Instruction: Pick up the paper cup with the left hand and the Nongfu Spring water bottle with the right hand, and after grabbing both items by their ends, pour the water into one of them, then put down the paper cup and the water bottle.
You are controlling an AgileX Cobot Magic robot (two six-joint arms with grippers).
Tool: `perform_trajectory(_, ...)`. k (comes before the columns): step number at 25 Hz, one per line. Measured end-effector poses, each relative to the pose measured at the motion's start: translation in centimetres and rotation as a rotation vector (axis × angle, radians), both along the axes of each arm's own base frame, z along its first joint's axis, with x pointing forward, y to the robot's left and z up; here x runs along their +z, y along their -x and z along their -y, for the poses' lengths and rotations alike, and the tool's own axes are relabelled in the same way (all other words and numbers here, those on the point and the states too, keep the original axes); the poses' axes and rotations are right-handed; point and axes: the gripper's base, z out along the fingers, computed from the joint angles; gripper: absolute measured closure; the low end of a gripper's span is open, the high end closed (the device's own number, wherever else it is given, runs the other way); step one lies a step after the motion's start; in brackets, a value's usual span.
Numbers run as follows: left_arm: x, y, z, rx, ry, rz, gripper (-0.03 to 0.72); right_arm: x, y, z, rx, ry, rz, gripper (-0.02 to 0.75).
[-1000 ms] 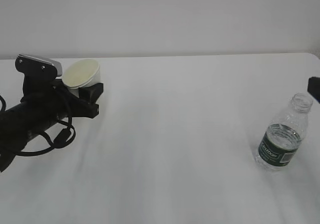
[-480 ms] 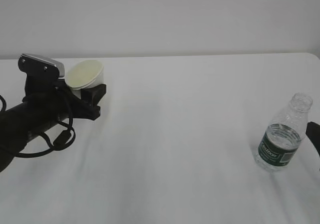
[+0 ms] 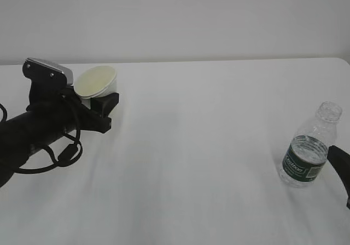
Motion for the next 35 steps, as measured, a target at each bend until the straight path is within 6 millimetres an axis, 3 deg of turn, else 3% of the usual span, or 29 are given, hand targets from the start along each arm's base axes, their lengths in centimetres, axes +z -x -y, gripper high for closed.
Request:
perform_trajectory(17, 0.7, 0.1, 0.0, -0.006, 0.005, 0.019, 0.246, -4.1, -2.3, -0.9, 0.047, -0.036, -0.093, 0.151)
perform_trajectory(23, 0.7, 0.1, 0.0, -0.007, 0.004, 0.019, 0.251, -6.6, -2.3, -0.8, 0.035, -0.025, -0.226, 0.152)
perform_trajectory(35, 0.9, 0.1, 0.0, -0.007, 0.007, 0.025, 0.256, -6.5, -3.1, -0.8, 0.014, -0.030, -0.205, 0.151)
